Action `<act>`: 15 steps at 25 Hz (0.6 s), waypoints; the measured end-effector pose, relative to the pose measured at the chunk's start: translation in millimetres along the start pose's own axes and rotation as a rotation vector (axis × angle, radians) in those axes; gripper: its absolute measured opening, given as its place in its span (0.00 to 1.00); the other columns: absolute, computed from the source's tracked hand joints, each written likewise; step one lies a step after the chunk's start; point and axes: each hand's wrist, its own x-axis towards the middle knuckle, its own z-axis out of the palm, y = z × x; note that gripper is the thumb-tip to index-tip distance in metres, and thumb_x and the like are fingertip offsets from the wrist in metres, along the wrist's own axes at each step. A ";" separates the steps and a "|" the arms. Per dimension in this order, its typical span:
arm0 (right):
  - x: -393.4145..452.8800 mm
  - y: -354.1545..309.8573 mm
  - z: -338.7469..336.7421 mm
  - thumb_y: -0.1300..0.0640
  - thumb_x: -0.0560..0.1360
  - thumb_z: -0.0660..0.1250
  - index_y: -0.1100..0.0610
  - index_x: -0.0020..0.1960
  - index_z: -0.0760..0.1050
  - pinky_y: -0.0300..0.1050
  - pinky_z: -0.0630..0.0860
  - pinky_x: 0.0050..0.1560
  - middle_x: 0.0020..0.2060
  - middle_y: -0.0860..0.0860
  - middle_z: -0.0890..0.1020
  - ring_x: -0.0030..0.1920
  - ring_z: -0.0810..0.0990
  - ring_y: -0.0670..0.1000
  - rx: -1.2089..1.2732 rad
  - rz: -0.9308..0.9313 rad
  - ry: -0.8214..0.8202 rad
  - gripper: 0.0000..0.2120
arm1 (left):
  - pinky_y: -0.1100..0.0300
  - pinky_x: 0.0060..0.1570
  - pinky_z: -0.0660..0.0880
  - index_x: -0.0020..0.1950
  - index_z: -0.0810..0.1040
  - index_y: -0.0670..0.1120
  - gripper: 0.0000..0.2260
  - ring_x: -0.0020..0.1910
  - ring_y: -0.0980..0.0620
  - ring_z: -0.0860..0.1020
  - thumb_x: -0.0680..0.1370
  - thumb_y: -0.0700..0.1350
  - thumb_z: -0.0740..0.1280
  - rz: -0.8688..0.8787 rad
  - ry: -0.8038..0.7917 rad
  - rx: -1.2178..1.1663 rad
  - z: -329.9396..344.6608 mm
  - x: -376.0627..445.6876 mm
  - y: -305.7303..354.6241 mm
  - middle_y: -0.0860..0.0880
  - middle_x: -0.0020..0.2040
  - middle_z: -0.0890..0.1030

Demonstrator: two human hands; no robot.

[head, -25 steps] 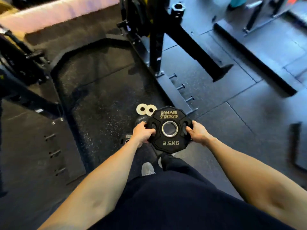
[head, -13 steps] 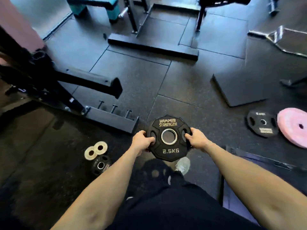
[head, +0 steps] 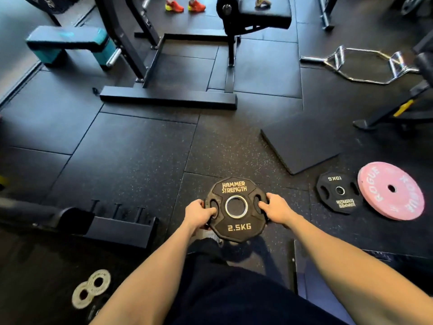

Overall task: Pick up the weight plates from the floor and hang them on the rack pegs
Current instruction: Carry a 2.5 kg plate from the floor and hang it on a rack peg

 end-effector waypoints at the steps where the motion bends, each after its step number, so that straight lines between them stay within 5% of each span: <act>1: 19.6 -4.9 -10.1 0.56 0.77 0.62 0.58 0.47 0.73 0.51 0.76 0.49 0.47 0.56 0.81 0.47 0.80 0.57 0.014 0.008 0.002 0.05 | 0.58 0.24 0.79 0.43 0.75 0.43 0.07 0.36 0.50 0.80 0.71 0.41 0.72 -0.006 0.001 0.000 1.5 19.2 15.8 0.43 0.44 0.81; 8: 181.6 -65.7 -93.1 0.56 0.77 0.61 0.57 0.43 0.71 0.42 0.71 0.40 0.44 0.56 0.79 0.43 0.77 0.54 0.001 0.026 0.004 0.06 | 0.55 0.27 0.80 0.45 0.75 0.40 0.08 0.35 0.46 0.80 0.70 0.40 0.72 0.022 -0.008 0.043 -13.8 174.6 149.7 0.40 0.44 0.81; 11: 247.3 -99.3 -137.1 0.55 0.77 0.62 0.58 0.48 0.74 0.44 0.71 0.47 0.48 0.56 0.79 0.49 0.77 0.56 0.030 0.031 0.038 0.07 | 0.50 0.33 0.81 0.46 0.76 0.40 0.09 0.38 0.42 0.82 0.70 0.42 0.72 0.039 0.017 0.078 -27.9 229.5 218.9 0.40 0.44 0.81; 15: 335.8 -134.9 -188.2 0.55 0.77 0.63 0.59 0.55 0.76 0.47 0.72 0.50 0.52 0.58 0.81 0.54 0.78 0.58 0.019 -0.004 0.023 0.11 | 0.58 0.19 0.75 0.41 0.72 0.42 0.09 0.25 0.50 0.78 0.68 0.39 0.71 -0.004 0.036 0.014 -36.8 292.6 289.0 0.42 0.38 0.79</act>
